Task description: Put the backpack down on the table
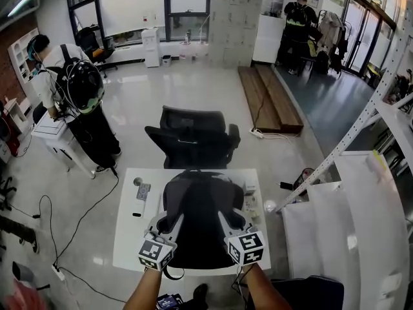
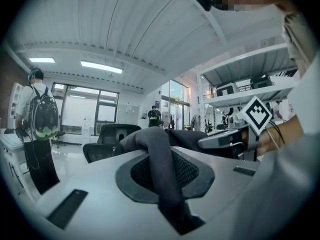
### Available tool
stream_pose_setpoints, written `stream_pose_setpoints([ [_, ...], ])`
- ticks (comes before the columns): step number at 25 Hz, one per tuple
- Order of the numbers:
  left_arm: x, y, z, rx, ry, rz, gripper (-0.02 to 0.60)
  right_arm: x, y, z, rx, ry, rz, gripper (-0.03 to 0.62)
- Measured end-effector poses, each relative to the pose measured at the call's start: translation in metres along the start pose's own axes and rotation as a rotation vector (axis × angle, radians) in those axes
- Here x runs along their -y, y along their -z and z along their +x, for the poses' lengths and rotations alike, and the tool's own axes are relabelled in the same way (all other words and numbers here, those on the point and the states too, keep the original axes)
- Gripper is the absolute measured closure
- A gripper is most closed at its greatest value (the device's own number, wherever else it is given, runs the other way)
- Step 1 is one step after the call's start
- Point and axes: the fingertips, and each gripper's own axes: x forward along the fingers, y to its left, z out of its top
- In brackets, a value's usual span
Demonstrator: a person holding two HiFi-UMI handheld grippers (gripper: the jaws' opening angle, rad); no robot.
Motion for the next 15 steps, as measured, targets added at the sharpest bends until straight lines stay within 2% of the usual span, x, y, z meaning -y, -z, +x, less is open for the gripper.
stream_pose_setpoints([
  [3, -0.005, 0.025, 0.004, -0.069, 0.002, -0.021, 0.526, 0.009, 0.02, 0.005, -0.036, 0.023, 0.04, 0.513],
  [8, -0.007, 0.048, 0.011, -0.126, 0.014, -0.064, 0.51, 0.019, 0.037, 0.008, -0.042, 0.044, 0.073, 0.507],
  [15, -0.011, 0.068, 0.003, -0.15, -0.007, -0.109, 0.421, 0.018, 0.053, -0.007, -0.128, 0.072, 0.015, 0.436],
])
